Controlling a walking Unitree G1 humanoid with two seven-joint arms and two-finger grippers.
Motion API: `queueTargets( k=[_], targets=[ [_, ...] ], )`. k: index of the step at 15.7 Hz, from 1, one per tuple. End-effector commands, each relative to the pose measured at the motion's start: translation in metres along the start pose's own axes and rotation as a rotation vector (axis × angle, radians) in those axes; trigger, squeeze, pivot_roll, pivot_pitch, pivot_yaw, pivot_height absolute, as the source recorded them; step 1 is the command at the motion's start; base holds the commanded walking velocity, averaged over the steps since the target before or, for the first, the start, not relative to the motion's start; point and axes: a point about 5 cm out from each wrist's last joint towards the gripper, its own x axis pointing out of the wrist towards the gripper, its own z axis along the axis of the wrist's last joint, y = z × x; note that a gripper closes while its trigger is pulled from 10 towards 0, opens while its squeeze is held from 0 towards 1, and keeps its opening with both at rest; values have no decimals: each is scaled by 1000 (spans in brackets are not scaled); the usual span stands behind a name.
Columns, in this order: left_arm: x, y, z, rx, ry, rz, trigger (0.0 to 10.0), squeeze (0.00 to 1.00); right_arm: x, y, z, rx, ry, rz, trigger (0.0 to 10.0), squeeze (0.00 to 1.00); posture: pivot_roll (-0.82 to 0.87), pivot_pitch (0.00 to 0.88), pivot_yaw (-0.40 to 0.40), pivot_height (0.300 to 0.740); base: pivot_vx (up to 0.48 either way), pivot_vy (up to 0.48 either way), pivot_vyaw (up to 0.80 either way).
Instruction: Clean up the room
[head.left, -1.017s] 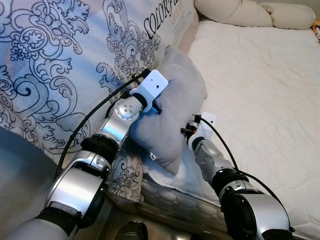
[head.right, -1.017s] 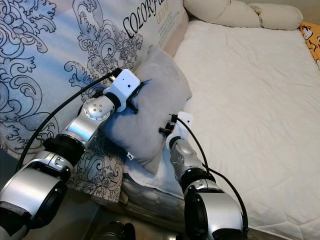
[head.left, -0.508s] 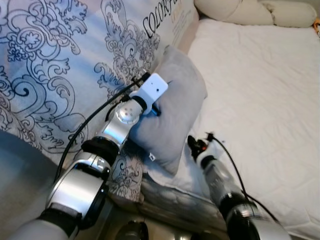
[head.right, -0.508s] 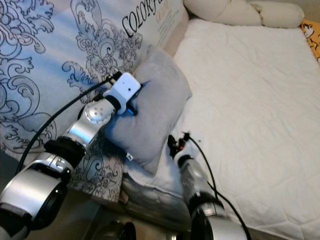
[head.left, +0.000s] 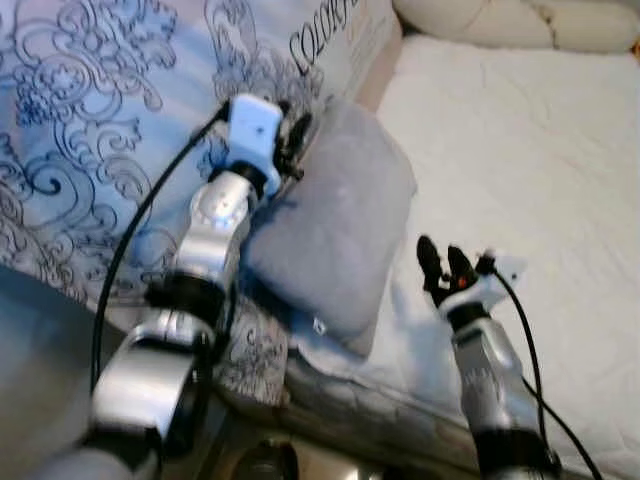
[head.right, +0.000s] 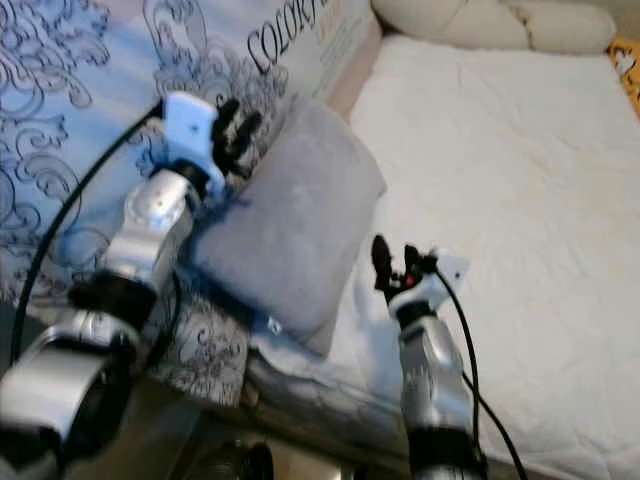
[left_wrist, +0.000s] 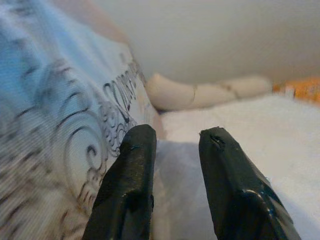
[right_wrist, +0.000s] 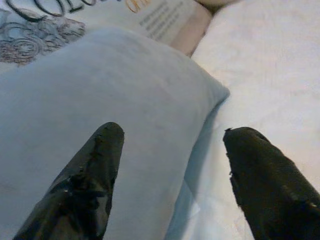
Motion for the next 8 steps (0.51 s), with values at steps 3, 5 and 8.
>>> queueTargets(
  k=[3, 5, 8],
  targets=[
    [-20, 4, -2, -76, -58, 102, 10000, 1000, -5, 7, 17, -58, -49, -17, 10000, 1000, 17, 0, 53, 740, 0, 0, 0],
    [-57, -4, -22, -124, 131, 19, 10000, 0, -8, 9, 31, -93, -80, -103, 10000, 0, -21, 0, 73, 740, 0, 0, 0],
    [-100, -14, -26, -76, 151, 41, 10000, 0, -20, 15, 39, -244, 16, -35, 10000, 0, -20, 0, 52, 740, 0, 0, 0]
  ],
)
